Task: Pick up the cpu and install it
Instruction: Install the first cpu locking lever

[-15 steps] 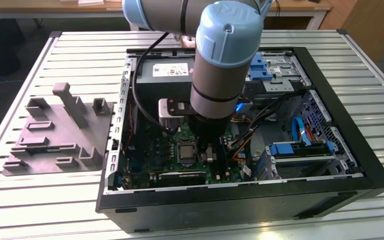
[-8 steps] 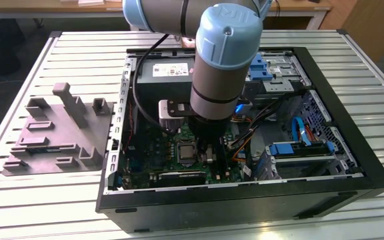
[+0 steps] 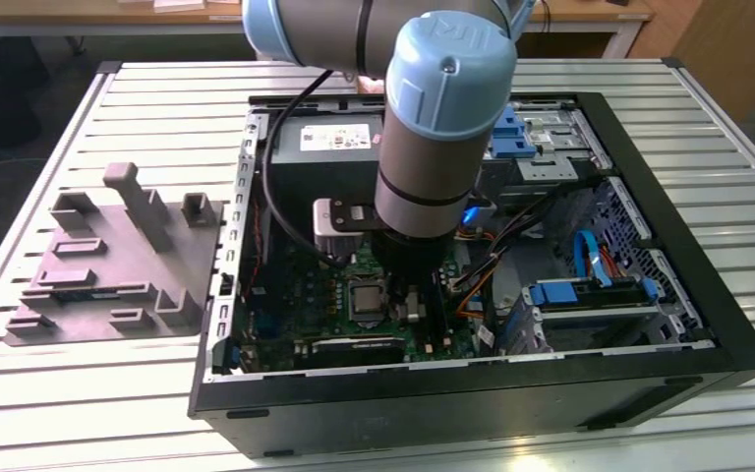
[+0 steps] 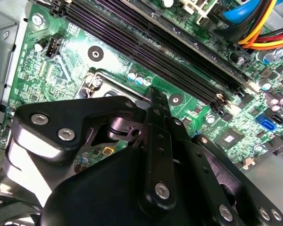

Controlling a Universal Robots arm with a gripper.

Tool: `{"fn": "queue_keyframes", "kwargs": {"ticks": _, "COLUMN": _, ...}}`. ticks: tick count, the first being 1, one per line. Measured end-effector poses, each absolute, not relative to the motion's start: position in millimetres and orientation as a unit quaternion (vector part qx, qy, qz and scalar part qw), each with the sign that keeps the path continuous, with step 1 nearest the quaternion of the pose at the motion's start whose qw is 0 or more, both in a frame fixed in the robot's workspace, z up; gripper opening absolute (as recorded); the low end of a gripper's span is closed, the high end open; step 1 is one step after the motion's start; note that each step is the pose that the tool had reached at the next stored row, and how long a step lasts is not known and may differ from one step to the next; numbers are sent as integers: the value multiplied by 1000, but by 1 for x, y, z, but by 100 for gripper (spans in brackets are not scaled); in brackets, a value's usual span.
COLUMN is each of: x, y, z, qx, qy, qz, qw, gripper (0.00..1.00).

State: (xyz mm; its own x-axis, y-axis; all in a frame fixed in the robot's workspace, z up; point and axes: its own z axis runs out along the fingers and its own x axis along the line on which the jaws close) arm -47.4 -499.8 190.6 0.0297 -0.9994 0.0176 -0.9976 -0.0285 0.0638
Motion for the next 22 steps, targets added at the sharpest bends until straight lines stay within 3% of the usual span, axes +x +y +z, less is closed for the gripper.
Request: {"fn": "queue_keyframes", "kwargs": {"ticks": 22, "x": -43, "y": -500, "z": 191, "qx": 717, "qy": -696, "qz": -18, "qw": 26, "gripper": 11}}
